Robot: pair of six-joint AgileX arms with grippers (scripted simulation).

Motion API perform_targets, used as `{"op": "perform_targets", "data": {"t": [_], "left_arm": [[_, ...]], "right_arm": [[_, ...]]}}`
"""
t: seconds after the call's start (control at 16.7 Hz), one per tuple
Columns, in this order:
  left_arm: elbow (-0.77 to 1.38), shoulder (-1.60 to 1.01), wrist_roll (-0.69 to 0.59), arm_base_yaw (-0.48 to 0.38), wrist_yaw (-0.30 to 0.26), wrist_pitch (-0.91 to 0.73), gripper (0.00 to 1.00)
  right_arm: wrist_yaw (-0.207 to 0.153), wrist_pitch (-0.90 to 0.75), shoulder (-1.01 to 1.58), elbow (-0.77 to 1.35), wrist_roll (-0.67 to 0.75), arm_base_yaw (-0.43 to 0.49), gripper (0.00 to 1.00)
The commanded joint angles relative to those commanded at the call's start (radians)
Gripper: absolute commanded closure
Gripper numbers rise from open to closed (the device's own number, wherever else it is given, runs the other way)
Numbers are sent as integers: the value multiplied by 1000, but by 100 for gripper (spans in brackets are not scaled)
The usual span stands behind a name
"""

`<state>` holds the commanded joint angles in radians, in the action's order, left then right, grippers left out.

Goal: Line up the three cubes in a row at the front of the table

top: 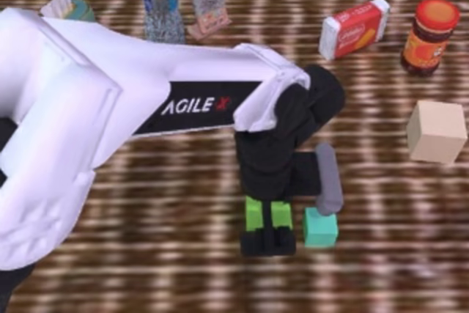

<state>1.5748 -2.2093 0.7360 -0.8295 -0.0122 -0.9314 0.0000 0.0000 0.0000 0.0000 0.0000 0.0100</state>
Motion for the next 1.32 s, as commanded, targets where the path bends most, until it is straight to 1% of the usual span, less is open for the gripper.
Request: {"op": "perform_targets", "data": {"t": [0.18,0.42,0.6,0.84,0.96,1.14,1.32], "left_arm": [[33,12,2,2,1,-41,0],[127,55,-1,15,1,-191,0],[163,77,-1,20,1,-241,0],[161,74,-1,15,1,-238,0],[136,103,-9,28,3,-221,0],[28,225,-50,90,11,-149,0],[-155,440,-124,192,19,-35,0]], "right_arm": [[0,0,0,0,0,0,0],[0,0,0,0,0,0,0],[0,0,0,0,0,0,0],[0,0,0,0,0,0,0],[-2,-21,30,31,5,4,0],[-6,-102,155,155,24,15,0],[-6,-232,374,362,52,25,0]]}}
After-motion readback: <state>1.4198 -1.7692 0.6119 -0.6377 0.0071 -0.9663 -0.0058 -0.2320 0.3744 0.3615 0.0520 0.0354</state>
